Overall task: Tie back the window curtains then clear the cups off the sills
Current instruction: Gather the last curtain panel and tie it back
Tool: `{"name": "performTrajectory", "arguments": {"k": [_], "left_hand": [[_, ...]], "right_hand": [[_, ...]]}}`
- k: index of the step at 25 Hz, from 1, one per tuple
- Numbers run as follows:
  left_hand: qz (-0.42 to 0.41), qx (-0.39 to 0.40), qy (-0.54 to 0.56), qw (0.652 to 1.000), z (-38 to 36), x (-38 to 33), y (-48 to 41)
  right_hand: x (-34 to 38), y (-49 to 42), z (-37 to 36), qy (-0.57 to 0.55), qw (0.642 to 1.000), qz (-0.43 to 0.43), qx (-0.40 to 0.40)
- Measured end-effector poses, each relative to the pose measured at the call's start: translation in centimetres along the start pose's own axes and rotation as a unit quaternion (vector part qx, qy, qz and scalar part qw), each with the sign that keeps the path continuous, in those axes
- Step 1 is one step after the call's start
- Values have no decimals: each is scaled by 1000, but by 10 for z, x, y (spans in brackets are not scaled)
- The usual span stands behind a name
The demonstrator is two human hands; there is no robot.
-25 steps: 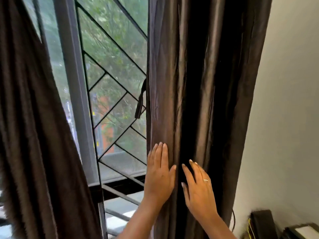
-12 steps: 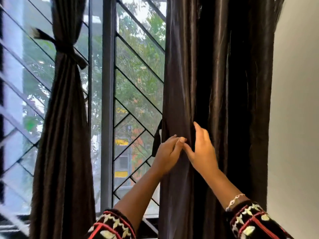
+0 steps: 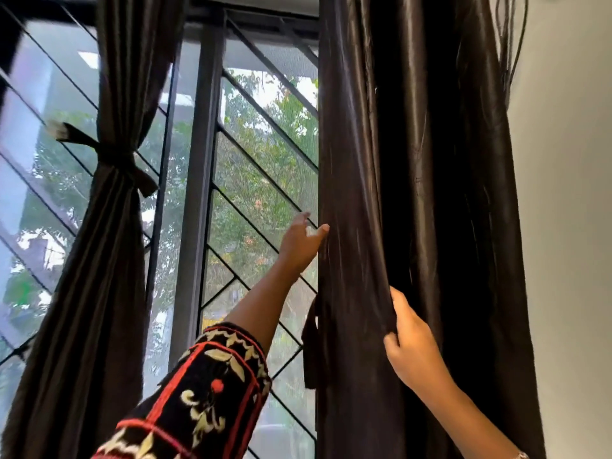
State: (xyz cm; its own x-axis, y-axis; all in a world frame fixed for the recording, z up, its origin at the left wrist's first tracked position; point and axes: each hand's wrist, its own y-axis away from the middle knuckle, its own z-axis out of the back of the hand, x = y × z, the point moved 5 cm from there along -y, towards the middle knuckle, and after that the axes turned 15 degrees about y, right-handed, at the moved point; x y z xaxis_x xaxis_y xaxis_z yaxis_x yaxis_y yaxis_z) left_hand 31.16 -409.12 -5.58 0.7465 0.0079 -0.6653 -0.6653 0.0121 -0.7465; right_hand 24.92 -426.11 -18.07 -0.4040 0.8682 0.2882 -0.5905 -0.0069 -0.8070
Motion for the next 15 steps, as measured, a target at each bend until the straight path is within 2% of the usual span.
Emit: {"name": "performTrajectory", "arguments": {"k": [3, 6, 11, 15], "left_hand": [[49, 13, 136, 989, -10, -20, -14], [21, -8, 229, 973, -10, -45, -18], [-89, -11, 157, 983, 23, -110, -48], [-147, 36, 61, 987, 41, -171, -70]], "right_hand": [[-3, -4, 4, 12, 1000, -2, 12], [-2, -10, 9, 33, 999, 0, 15], [25, -42, 31, 52, 998, 42, -18], [72, -88, 64, 77, 989, 93, -88]]}}
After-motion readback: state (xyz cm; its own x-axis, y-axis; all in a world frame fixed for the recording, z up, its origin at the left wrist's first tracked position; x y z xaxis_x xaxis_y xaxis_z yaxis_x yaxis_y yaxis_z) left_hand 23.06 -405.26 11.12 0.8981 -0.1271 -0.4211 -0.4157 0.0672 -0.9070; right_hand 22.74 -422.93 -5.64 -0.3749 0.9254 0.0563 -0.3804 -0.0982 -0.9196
